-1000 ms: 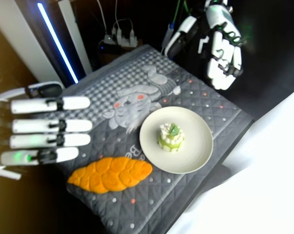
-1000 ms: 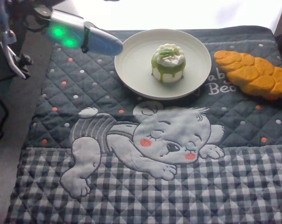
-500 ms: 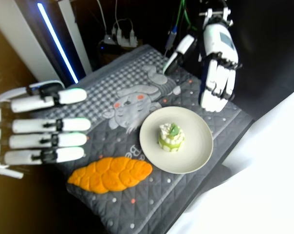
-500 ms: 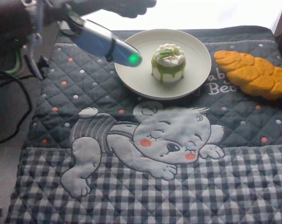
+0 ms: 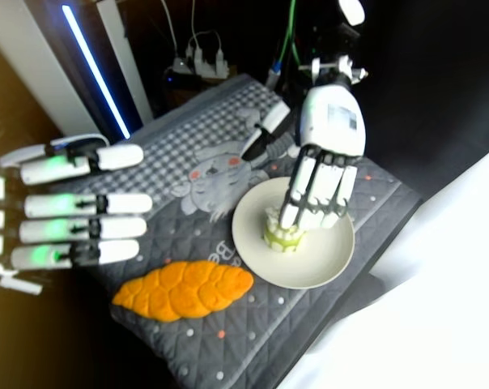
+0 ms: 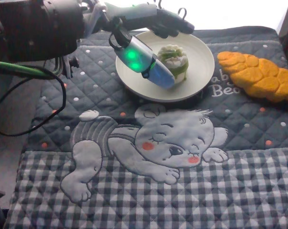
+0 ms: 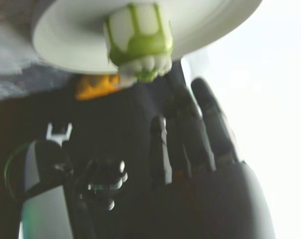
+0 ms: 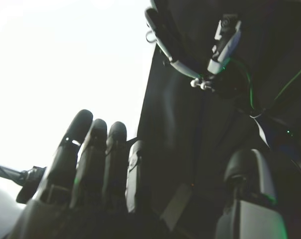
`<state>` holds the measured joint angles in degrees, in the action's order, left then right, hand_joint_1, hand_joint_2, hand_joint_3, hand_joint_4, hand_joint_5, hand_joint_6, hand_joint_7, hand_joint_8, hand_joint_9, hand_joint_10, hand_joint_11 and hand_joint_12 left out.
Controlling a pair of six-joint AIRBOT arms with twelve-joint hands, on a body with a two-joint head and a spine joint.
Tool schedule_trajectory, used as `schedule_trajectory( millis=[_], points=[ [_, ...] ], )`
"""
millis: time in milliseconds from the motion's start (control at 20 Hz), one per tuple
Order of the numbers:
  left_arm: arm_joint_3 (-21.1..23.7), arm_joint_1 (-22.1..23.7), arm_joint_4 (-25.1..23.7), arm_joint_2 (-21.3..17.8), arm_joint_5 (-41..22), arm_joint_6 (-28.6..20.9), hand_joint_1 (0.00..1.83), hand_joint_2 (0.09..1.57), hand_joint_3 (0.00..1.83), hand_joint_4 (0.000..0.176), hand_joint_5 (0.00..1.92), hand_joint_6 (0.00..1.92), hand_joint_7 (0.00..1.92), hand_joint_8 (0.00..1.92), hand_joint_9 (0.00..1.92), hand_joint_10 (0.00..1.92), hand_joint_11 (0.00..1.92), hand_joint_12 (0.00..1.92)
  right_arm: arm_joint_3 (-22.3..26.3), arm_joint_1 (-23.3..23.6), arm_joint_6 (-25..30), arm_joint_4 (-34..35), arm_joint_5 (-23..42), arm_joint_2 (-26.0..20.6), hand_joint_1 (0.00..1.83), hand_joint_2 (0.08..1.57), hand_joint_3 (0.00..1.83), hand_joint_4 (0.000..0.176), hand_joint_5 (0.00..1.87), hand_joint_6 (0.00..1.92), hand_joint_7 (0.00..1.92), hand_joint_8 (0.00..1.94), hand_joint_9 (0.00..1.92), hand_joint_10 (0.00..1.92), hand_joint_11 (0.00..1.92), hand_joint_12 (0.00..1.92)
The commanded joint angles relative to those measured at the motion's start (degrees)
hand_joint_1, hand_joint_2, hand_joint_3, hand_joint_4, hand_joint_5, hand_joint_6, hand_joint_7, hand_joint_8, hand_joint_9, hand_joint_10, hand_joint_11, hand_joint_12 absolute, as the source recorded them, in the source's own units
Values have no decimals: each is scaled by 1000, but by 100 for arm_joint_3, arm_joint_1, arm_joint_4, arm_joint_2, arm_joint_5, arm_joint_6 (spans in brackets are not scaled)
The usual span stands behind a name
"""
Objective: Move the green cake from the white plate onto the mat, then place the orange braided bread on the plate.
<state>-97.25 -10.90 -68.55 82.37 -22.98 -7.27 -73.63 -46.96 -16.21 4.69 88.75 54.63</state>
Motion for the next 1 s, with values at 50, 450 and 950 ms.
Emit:
schedule_trajectory(
  millis=[50, 450, 950],
  points=[
    [-83, 104, 97, 92, -127, -32, 664, 776, 1, 122, 376, 9, 472, 11, 551, 4, 181, 971, 7, 45, 36, 178, 741, -41, 573, 879, 0, 131, 211, 0, 307, 1, 202, 2, 0, 978],
    [-532, 98, -30, 494, 283, -31, 674, 791, 0, 125, 389, 2, 510, 5, 573, 12, 157, 1000, 88, 46, 36, 26, 768, -33, 652, 879, 2, 174, 226, 12, 335, 15, 179, 11, 0, 643],
    [-704, -52, 184, 617, 358, -38, 922, 972, 11, 92, 621, 16, 617, 8, 639, 1, 192, 1013, 123, 47, 36, 12, 793, -33, 546, 959, 1, 143, 181, 2, 367, 5, 225, 12, 0, 856]
  ],
)
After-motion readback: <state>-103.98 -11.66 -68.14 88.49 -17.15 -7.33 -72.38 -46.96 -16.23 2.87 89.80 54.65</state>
